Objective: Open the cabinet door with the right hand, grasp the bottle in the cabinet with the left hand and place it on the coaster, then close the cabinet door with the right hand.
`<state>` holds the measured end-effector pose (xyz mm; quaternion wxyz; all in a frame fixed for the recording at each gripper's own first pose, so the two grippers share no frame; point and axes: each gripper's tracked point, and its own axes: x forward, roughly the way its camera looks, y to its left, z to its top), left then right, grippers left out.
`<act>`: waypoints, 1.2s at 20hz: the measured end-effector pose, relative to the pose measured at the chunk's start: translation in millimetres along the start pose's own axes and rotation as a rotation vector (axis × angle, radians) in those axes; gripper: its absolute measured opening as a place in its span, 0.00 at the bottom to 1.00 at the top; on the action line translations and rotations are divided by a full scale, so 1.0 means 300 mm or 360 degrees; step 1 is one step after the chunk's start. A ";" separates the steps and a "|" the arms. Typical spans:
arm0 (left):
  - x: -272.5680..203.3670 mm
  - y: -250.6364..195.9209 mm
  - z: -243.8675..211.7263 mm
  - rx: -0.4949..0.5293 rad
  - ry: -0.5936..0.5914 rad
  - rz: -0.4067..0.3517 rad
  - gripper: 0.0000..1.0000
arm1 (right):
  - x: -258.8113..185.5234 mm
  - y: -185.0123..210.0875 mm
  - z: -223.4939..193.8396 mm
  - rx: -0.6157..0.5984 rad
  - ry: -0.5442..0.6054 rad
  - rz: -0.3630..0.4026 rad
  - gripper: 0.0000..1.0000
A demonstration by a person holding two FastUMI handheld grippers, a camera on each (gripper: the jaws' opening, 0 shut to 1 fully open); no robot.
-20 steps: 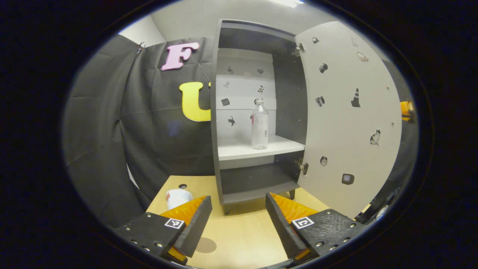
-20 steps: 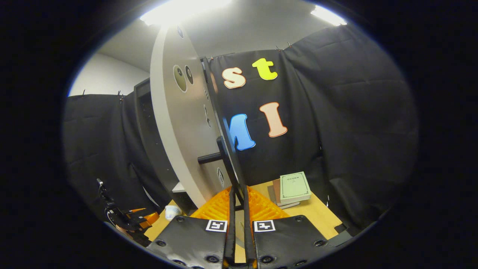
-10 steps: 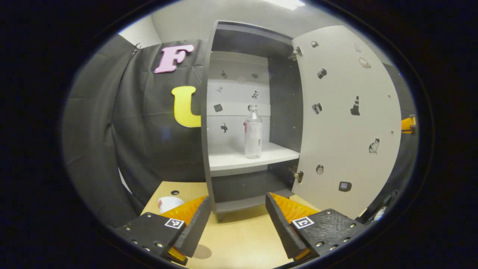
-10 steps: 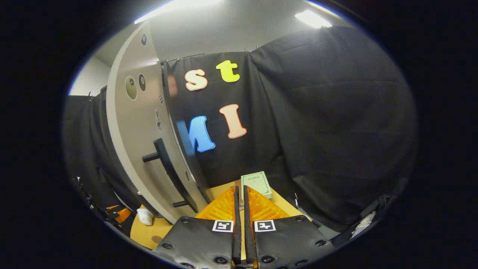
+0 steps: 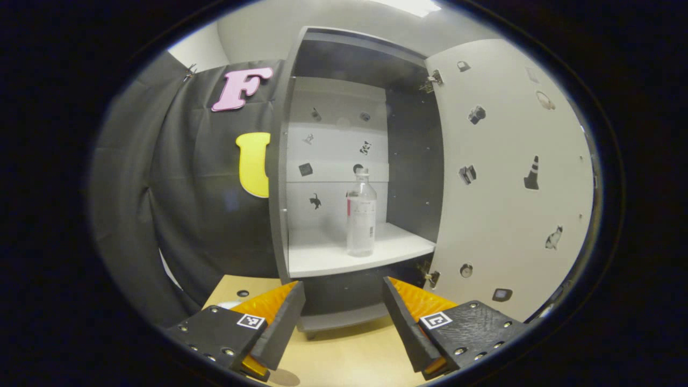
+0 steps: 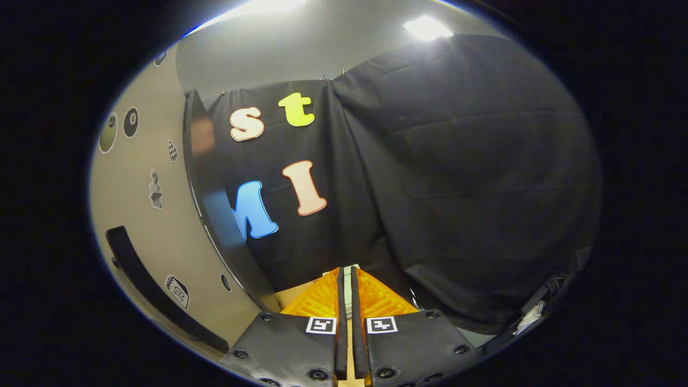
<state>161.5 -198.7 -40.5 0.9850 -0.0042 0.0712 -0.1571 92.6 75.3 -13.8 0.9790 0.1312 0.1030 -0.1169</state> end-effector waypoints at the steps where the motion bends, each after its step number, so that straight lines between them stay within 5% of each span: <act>1: 0.031 -0.007 0.022 0.0009 -0.0008 0.0000 0.87 | 0.040 -0.011 -0.003 -0.0022 0.0004 -0.0017 0.06; 2: 0.072 -0.016 0.040 0.0011 -0.0021 -0.0004 0.87 | 0.083 -0.032 -0.011 -0.0056 0.0001 -0.0046 0.00; 3: 0.107 -0.027 0.059 0.0001 -0.0038 -0.0012 0.87 | 0.115 -0.047 -0.009 -0.0061 0.0005 -0.0062 0.06; 4: 0.146 -0.035 0.078 -0.0014 -0.0053 -0.0018 0.88 | 0.129 -0.047 -0.021 -0.0070 0.0023 -0.0057 0.00; 9: 0.329 -0.042 0.164 0.0016 -0.0118 0.0003 0.87 | 0.251 -0.053 -0.020 -0.0146 0.0032 -0.0027 0.00; 14: 0.459 -0.061 0.197 0.0029 -0.0153 0.0007 0.89 | 0.343 -0.082 -0.037 -0.0223 0.0046 -0.0030 0.76; 16: 0.504 -0.079 0.203 -0.0003 -0.0158 -0.0030 0.87 | 0.375 -0.097 -0.056 -0.0280 0.0073 -0.0048 0.94; 20: 0.588 -0.084 0.218 -0.0120 -0.0160 -0.0065 0.87 | 0.422 -0.106 -0.073 -0.0317 0.0106 -0.0059 0.98; 24: 0.644 -0.077 0.235 -0.0025 -0.0176 -0.0045 0.87 | 0.454 -0.126 -0.084 -0.0301 0.0125 -0.0067 0.98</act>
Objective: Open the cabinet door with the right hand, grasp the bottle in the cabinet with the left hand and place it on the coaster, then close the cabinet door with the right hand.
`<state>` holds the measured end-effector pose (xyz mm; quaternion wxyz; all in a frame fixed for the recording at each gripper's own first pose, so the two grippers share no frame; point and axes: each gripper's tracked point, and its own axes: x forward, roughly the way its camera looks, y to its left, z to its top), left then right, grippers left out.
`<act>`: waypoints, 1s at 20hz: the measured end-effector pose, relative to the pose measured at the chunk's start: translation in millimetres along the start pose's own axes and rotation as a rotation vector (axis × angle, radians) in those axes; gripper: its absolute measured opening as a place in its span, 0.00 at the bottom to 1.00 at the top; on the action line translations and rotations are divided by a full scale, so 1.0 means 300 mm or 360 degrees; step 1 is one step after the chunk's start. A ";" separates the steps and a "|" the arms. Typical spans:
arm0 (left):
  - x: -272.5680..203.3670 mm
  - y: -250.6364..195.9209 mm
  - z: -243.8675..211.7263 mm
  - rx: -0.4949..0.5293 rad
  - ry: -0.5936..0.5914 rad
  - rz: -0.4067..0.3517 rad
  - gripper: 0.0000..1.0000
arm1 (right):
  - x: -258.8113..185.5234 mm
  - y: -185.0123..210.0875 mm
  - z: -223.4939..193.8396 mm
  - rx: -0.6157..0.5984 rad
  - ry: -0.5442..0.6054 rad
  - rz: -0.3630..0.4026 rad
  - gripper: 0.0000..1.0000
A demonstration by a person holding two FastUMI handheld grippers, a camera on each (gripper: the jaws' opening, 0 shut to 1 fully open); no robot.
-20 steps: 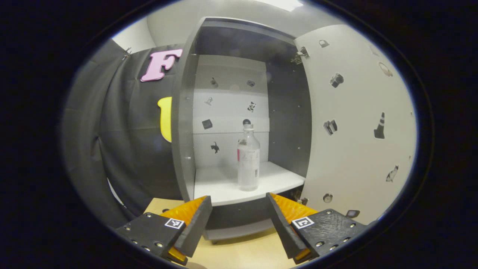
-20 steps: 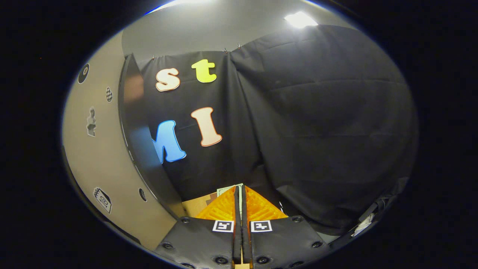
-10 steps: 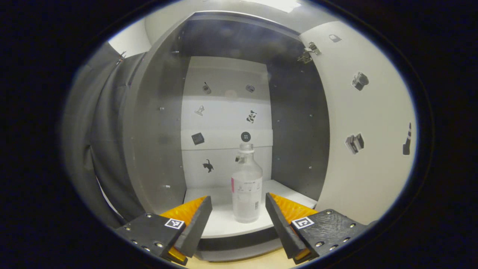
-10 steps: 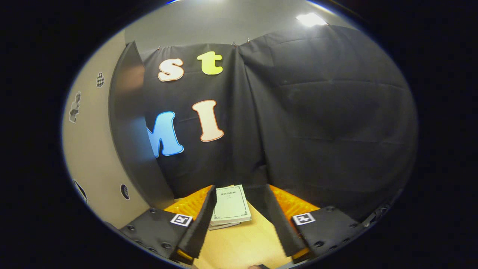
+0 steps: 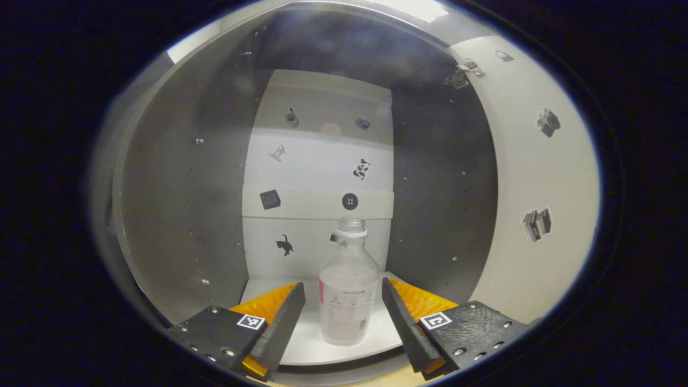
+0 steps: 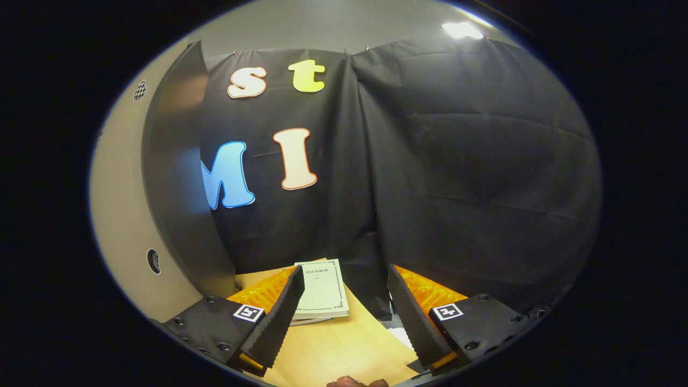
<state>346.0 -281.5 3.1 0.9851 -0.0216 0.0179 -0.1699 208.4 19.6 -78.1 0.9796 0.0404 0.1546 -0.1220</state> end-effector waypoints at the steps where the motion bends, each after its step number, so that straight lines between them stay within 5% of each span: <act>1: 0.014 -0.007 0.000 0.0015 -0.0006 -0.0012 0.87 | 0.013 -0.006 -0.004 0.0003 0.0005 -0.0004 0.98; 11: 0.102 -0.038 -0.030 0.0060 0.0009 -0.0022 0.90 | 0.099 -0.019 -0.021 0.0045 0.0039 0.0022 0.98; 15: 0.101 -0.061 -0.033 0.0082 0.0019 -0.0051 0.73 | 0.131 -0.024 -0.044 0.0046 0.0061 0.0019 0.98; 20: 0.085 -0.067 -0.007 0.0097 -0.0016 -0.0061 0.72 | 0.112 -0.045 -0.055 0.0060 0.0050 0.0005 0.98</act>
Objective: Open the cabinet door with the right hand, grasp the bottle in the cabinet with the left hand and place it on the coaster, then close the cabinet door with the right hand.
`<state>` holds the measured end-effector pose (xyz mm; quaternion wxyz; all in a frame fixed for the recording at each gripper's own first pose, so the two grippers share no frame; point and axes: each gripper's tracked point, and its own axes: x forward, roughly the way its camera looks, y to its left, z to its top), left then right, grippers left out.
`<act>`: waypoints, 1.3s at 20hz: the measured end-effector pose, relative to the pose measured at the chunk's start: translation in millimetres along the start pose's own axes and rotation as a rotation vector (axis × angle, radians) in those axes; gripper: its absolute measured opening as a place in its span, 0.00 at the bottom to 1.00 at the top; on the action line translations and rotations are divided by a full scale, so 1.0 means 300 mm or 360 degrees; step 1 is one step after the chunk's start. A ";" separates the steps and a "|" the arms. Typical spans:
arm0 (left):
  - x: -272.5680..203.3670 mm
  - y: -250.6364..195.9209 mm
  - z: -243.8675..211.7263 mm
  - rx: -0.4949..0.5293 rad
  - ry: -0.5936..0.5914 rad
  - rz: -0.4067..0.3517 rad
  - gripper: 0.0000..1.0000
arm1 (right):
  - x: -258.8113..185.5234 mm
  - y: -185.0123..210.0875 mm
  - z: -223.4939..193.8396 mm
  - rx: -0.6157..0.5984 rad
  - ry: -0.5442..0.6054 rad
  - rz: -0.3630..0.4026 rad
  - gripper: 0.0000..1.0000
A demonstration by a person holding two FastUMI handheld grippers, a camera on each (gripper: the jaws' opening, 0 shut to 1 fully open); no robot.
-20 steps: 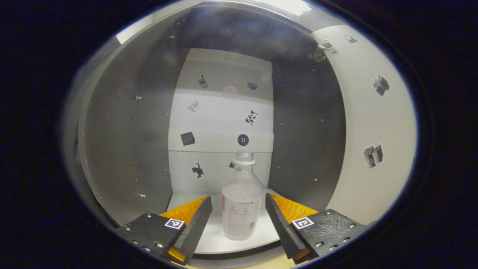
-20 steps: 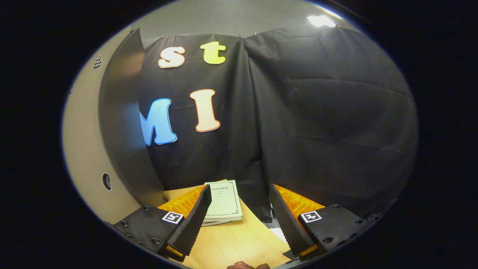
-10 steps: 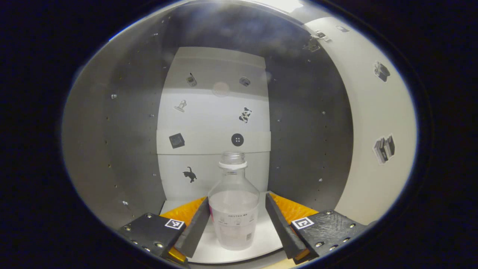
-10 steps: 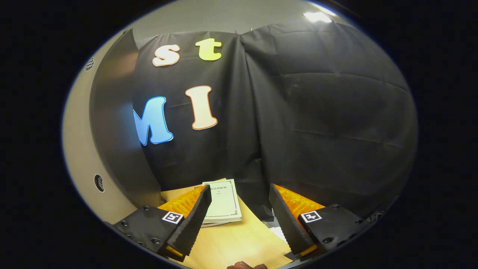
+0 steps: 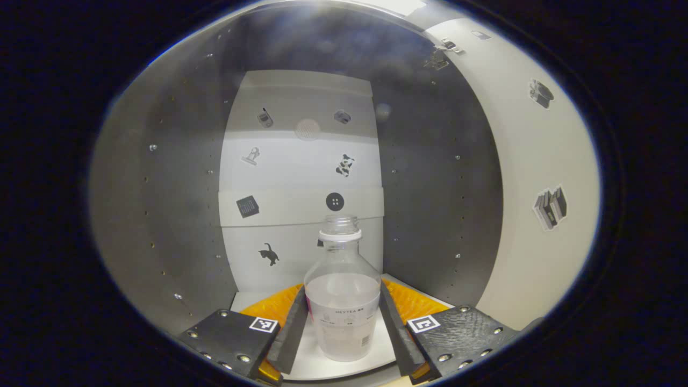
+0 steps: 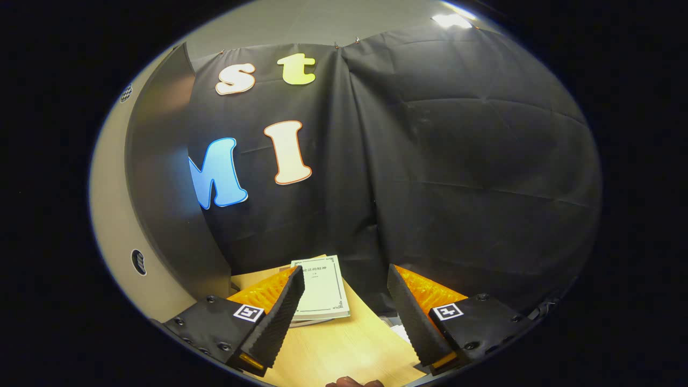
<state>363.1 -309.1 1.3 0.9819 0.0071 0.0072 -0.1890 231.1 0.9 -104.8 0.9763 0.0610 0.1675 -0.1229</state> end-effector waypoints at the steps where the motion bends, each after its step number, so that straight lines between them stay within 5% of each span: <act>1: -0.007 0.004 0.008 0.0000 -0.0005 0.0004 0.72 | -0.002 -0.007 -0.006 0.0002 0.0006 -0.0006 0.98; 15: -0.317 0.081 0.181 0.0100 -0.0171 0.0015 0.71 | -0.104 0.009 0.033 0.0068 -0.0126 0.0000 0.98; 26: -0.754 0.414 0.014 0.0105 -0.0126 0.0196 0.71 | -0.321 0.037 0.013 0.0059 -0.0170 -0.0084 0.98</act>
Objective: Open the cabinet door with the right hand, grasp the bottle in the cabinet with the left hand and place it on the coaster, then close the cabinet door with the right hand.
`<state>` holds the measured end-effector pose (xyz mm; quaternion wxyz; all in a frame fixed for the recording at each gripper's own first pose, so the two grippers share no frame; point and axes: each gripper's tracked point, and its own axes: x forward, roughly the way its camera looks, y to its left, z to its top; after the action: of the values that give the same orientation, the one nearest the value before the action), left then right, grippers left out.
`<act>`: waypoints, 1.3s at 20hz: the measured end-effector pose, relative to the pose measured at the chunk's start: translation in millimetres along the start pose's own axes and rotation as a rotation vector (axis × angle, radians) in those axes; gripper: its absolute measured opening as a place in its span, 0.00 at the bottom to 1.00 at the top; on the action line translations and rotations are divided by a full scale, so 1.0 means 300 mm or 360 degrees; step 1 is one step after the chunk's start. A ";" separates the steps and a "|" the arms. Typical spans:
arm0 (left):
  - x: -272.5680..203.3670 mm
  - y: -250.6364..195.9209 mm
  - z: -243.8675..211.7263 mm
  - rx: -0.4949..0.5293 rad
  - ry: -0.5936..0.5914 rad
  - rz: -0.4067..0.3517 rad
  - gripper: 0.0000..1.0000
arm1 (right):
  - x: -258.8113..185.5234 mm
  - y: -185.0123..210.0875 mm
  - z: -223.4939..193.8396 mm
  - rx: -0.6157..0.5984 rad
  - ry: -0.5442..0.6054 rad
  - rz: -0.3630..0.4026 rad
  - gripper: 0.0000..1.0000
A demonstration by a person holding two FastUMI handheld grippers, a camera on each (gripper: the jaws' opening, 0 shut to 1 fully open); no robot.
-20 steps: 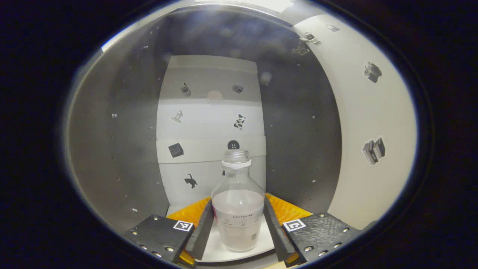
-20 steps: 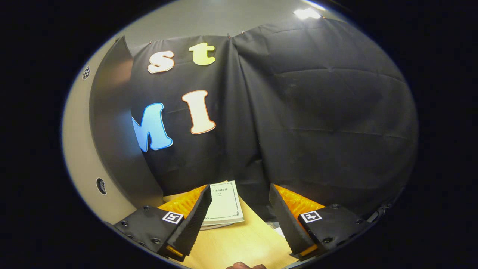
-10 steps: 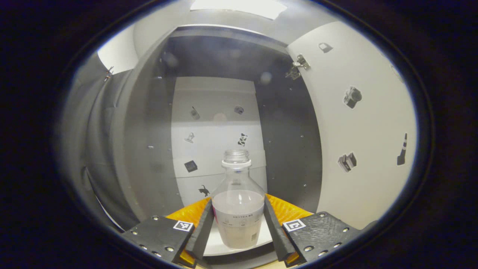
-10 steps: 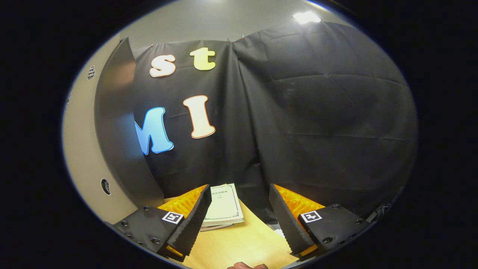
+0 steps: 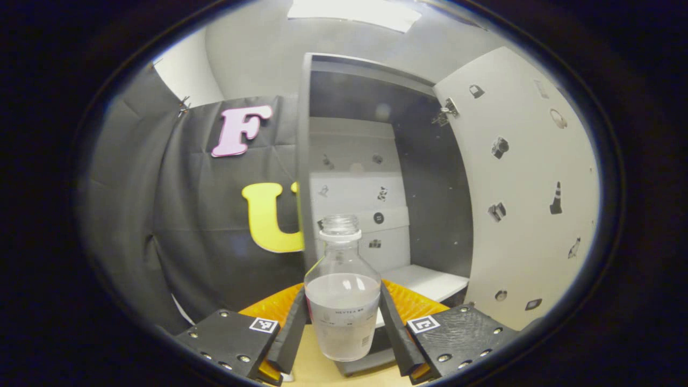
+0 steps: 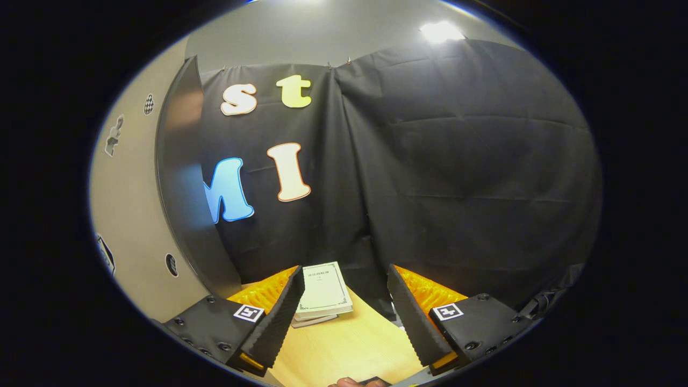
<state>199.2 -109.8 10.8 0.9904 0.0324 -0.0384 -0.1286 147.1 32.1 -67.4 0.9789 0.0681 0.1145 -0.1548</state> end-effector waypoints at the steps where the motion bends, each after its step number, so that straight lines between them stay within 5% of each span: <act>1: -0.033 0.040 -0.048 0.0010 0.0012 0.0037 0.71 | -0.020 -0.015 0.006 0.0003 -0.0015 -0.0039 0.98; 10: -0.245 0.170 -0.549 -0.0125 0.0150 0.0090 0.72 | -0.220 -0.060 0.042 0.0010 -0.0141 -0.0184 0.98; 11: -0.260 0.179 -0.591 -0.0147 0.0152 0.0093 0.72 | -0.238 -0.056 0.049 -0.0008 -0.0165 -0.0182 0.92; 14: -0.297 0.185 -0.727 -0.0179 0.0176 0.0090 0.72 | -0.309 -0.096 0.001 0.0042 -0.0120 -0.0251 0.98; 16: -0.320 0.169 -0.810 -0.0149 0.0194 0.0060 0.72 | -0.359 -0.117 -0.006 0.0097 -0.0119 -0.0306 0.92; 22: -0.408 0.105 -1.018 -0.0053 0.0281 0.0023 0.72 | -0.440 -0.186 0.043 0.0161 -0.0224 -0.0426 0.98; 26: -0.434 0.075 -1.128 -0.0065 0.0333 0.0067 0.72 | -0.418 -0.282 -0.047 0.0125 -0.0172 -0.0549 0.92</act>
<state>108.0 -36.1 -333.0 0.9920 0.0246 0.0671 -0.1043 1.3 -9.4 -58.5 0.9391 0.0771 0.0656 -0.3283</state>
